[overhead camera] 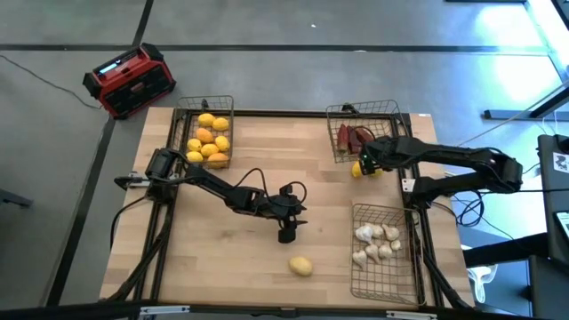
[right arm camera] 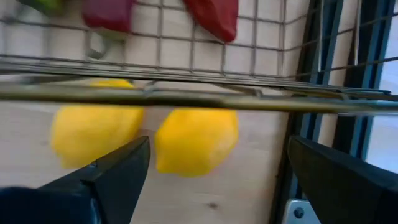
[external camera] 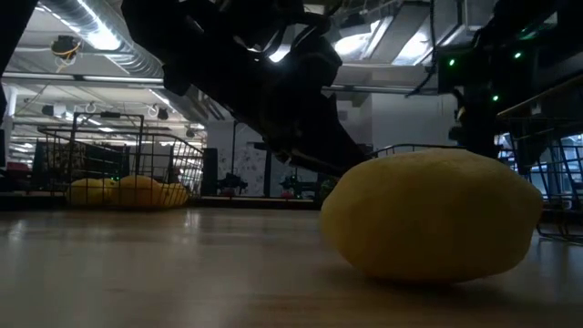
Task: Sort produce into baskets
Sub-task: Put the yellow lemon into the top left wire basket
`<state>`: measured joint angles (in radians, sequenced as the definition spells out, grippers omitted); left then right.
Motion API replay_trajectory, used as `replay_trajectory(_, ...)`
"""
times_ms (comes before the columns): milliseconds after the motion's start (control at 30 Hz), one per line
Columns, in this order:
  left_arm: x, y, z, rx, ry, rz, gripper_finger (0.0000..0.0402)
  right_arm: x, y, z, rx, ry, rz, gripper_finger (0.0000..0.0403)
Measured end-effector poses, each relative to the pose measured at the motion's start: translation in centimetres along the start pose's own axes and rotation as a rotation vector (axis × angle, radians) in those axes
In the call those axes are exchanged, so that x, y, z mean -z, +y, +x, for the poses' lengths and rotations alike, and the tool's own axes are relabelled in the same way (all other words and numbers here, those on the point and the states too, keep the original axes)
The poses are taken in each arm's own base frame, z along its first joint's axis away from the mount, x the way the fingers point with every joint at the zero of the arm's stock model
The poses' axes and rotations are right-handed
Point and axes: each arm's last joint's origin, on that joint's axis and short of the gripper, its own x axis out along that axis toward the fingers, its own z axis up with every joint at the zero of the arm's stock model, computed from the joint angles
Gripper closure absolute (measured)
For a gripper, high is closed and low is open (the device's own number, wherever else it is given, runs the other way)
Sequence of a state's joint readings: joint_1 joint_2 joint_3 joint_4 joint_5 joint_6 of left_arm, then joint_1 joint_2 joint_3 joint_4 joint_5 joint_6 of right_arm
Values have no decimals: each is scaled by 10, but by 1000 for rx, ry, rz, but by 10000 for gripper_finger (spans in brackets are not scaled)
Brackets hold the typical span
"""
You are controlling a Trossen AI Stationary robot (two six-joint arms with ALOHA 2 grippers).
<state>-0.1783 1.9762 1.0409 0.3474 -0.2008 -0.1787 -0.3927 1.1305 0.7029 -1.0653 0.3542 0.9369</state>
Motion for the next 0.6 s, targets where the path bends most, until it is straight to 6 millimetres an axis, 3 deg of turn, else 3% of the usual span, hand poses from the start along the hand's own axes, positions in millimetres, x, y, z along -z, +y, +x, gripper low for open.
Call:
replay_trajectory(233,0,0,0,0,0,0,194,-6,5,18,86,74,-18,29)
replay_trajectory(600,2,0,0,-3,19,6,194,-9,16,29,86,74,-20,30)
